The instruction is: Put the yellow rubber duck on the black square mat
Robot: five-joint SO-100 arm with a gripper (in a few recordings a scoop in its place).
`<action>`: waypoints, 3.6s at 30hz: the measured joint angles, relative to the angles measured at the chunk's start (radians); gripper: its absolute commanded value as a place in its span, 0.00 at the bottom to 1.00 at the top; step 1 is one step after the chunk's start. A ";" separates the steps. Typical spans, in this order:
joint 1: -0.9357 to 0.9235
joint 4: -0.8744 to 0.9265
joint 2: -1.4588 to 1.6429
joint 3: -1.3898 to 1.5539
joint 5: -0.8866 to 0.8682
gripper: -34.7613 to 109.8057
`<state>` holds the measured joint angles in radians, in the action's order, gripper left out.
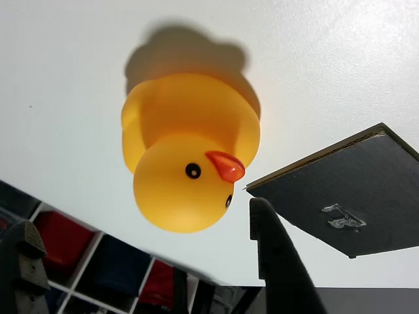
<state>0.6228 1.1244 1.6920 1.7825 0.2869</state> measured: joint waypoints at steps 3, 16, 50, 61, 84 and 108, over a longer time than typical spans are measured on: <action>0.002 0.000 -0.040 0.000 0.000 0.49; 0.176 0.006 -0.133 0.006 0.000 0.49; 0.212 0.006 -0.133 0.009 0.003 0.33; 0.212 0.006 -0.133 0.009 0.003 0.31; 0.210 0.003 -0.133 -0.023 0.003 0.48; 0.095 0.006 -0.133 -0.038 0.003 0.48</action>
<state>0.7179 1.1305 1.5585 1.7441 0.2899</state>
